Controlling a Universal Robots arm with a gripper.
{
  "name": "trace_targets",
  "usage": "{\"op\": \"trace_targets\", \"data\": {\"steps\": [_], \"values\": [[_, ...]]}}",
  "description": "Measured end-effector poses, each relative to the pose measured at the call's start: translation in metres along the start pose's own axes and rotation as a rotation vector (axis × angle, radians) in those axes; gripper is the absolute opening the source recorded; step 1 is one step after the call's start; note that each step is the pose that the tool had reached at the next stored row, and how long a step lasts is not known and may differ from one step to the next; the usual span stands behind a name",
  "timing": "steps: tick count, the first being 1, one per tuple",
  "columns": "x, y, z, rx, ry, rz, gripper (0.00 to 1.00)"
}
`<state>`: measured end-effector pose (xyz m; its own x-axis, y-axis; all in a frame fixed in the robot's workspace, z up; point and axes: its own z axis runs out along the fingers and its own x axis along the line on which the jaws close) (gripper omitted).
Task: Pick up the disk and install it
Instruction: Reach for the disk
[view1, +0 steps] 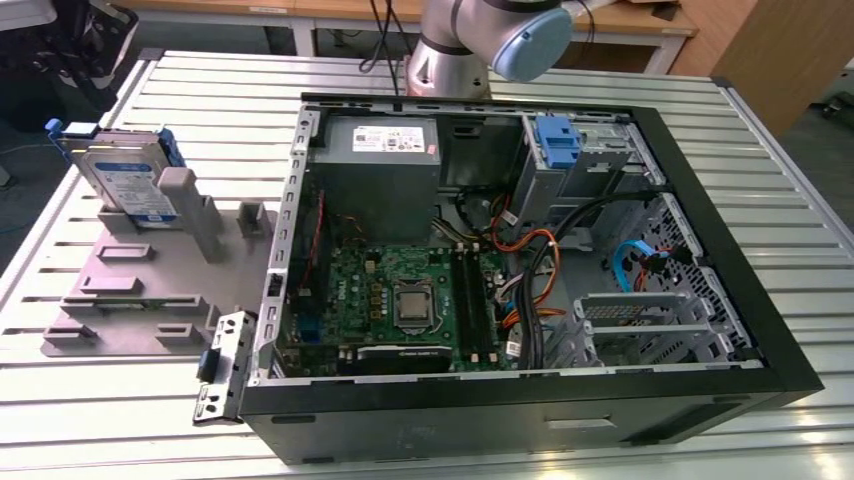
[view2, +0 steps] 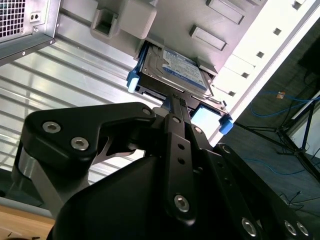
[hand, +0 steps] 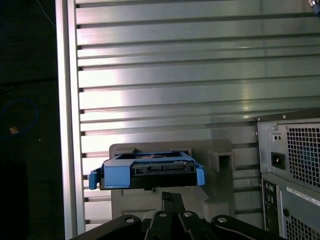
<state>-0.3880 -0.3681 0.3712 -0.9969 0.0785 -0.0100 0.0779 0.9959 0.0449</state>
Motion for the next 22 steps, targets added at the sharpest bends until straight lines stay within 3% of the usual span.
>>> {"op": "trace_targets", "data": {"steps": [7,14,22], "values": [[0.0005,-0.0001,0.0000,0.0000,0.0000,0.000,0.11],[0.0122,-0.0010,0.0012,0.0000,0.0000,0.000,0.11],[0.0152,-0.0011,0.0113,-0.0002,0.0000,0.000,0.11]]}}
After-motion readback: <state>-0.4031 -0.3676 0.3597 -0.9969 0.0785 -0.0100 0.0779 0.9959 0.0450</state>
